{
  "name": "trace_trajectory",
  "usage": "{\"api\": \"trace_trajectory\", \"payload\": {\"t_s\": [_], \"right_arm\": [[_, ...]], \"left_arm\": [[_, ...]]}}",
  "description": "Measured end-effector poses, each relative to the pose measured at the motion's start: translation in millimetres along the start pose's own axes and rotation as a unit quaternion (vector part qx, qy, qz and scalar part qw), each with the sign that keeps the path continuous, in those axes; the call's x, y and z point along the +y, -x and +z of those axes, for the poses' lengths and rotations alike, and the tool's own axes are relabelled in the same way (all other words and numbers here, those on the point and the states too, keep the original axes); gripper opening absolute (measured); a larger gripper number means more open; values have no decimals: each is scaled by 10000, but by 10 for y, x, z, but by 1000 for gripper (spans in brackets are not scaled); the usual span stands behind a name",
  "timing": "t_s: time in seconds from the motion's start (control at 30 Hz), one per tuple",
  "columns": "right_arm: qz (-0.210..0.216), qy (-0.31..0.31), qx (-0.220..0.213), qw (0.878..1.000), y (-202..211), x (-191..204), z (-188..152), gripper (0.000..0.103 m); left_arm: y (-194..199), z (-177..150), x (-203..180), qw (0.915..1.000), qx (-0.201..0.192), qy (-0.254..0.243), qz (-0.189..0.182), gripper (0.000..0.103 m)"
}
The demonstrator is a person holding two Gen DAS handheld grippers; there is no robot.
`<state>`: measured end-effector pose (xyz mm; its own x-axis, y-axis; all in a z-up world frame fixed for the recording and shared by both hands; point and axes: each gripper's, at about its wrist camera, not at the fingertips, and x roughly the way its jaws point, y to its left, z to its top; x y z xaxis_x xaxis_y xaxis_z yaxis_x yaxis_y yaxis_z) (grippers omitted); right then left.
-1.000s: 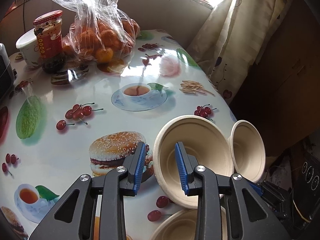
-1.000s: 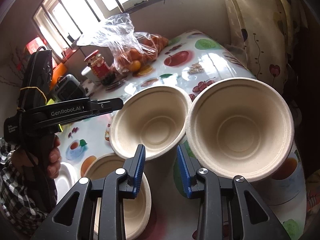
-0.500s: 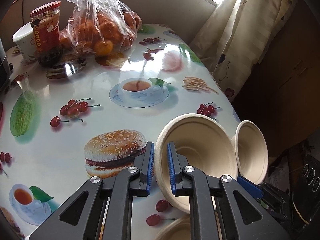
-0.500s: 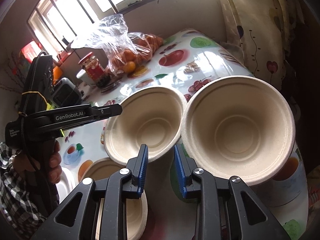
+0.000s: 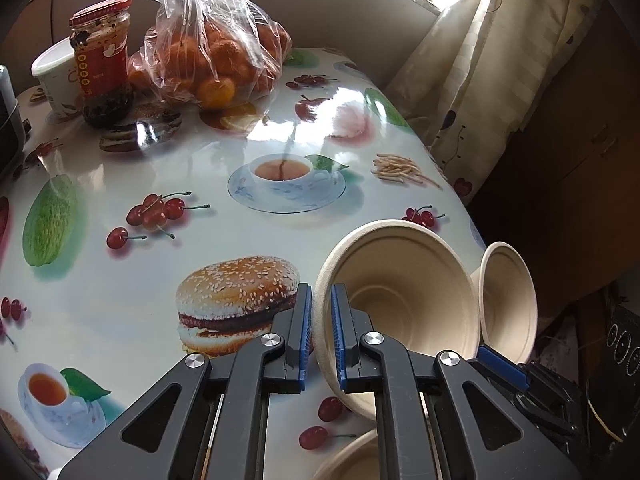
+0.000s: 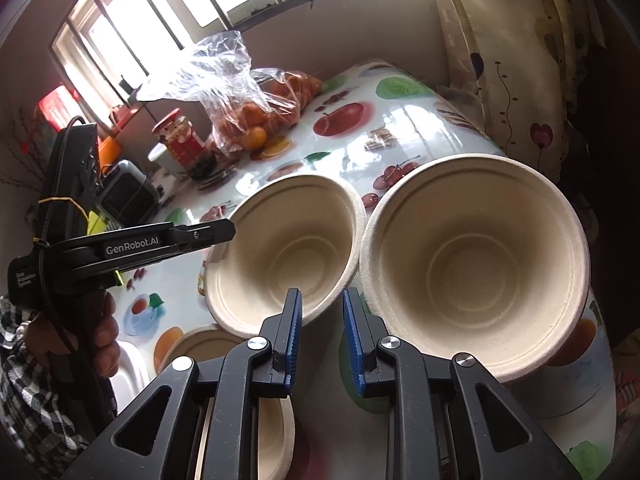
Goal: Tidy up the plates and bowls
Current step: 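Lift the tan bowl with both grippers and carry it over another tan bowl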
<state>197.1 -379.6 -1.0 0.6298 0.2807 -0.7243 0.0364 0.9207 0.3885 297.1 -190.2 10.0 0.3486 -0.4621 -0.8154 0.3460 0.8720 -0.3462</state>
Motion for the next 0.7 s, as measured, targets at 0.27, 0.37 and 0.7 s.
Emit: {"api": "trace_trajectory", "payload": {"t_s": [0.27, 0.37, 0.7], "right_arm": [[58, -9, -32, 10000, -30, 16, 31, 19], [92, -12, -71, 9999, -20, 27, 44, 19], [145, -18, -237, 9996, 108, 58, 58, 19]], "left_arm": [[58, -3, 33, 10000, -35, 23, 47, 10], [91, 2, 36, 10000, -75, 27, 46, 10], [225, -13, -27, 9998, -206, -42, 12, 10]]}}
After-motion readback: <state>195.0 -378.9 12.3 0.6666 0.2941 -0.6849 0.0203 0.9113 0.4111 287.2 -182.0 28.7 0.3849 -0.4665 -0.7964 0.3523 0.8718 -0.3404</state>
